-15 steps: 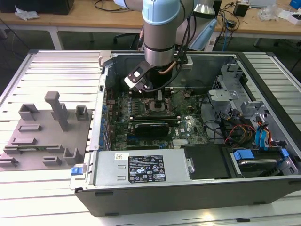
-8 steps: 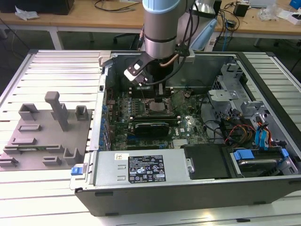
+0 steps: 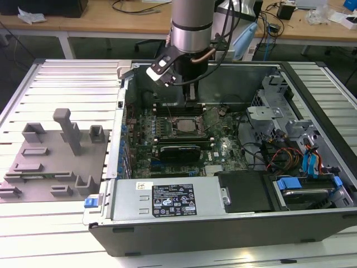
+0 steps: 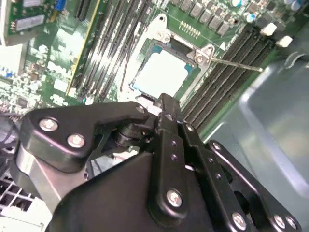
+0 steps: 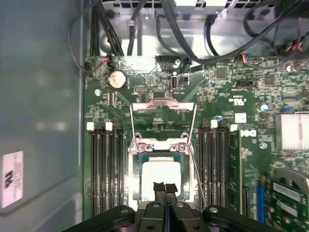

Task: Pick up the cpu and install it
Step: 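Place the cpu into insertion slot, then close the cpu cover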

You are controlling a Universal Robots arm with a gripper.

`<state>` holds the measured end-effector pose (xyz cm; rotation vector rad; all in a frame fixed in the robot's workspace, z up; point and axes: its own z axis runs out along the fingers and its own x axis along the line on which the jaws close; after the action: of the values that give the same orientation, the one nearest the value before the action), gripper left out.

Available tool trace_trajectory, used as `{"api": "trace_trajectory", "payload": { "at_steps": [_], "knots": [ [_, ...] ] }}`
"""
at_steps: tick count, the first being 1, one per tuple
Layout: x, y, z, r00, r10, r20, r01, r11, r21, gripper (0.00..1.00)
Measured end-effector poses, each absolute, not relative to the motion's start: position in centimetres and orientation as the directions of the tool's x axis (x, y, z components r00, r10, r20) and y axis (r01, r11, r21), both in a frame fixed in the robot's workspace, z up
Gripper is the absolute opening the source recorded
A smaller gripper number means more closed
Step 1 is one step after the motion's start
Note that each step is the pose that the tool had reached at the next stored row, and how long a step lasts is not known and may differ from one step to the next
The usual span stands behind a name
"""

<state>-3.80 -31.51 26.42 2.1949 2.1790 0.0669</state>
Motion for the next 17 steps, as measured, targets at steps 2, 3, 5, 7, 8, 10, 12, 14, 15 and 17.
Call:
{"api": "trace_trajectory", "payload": {
  "at_steps": [2, 3, 5, 7, 8, 10, 12, 14, 15, 17],
  "knots": [
    [-3.8, -31.5, 26.47, 0.007, 1.0, -0.003, 0.998, -0.007, 0.065, 0.11],
    [-3.8, -31.49, 26.49, 0.007, 1.0, -0.003, 0.998, -0.007, 0.065, 0.11],
    [-3.8, -31.48, 26.51, 0.008, 1.0, -0.003, 0.998, -0.007, 0.065, 0.11],
    [-3.8, -31.47, 26.51, 0.007, 1.0, -0.003, 0.998, -0.007, 0.065, 0.11],
    [-3.8, -31.47, 26.51, 0.007, 1.0, -0.003, 0.998, -0.007, 0.065, 0.11],
    [-3.8, -31.47, 26.52, 0.007, 1.0, -0.003, 0.998, -0.007, 0.065, 0.11],
    [-3.8, -31.47, 26.52, 0.007, 1.0, -0.003, 0.998, -0.007, 0.065, 0.11],
    [-3.8, -31.46, 26.52, 0.007, 1.0, -0.003, 0.998, -0.007, 0.065, 0.11],
    [-3.8, -31.46, 26.52, 0.007, 1.0, -0.003, 0.998, -0.007, 0.065, 0.11],
    [-3.8, -31.46, 26.53, 0.007, 1.0, -0.003, 0.998, -0.007, 0.065, 0.11]
  ]
}}
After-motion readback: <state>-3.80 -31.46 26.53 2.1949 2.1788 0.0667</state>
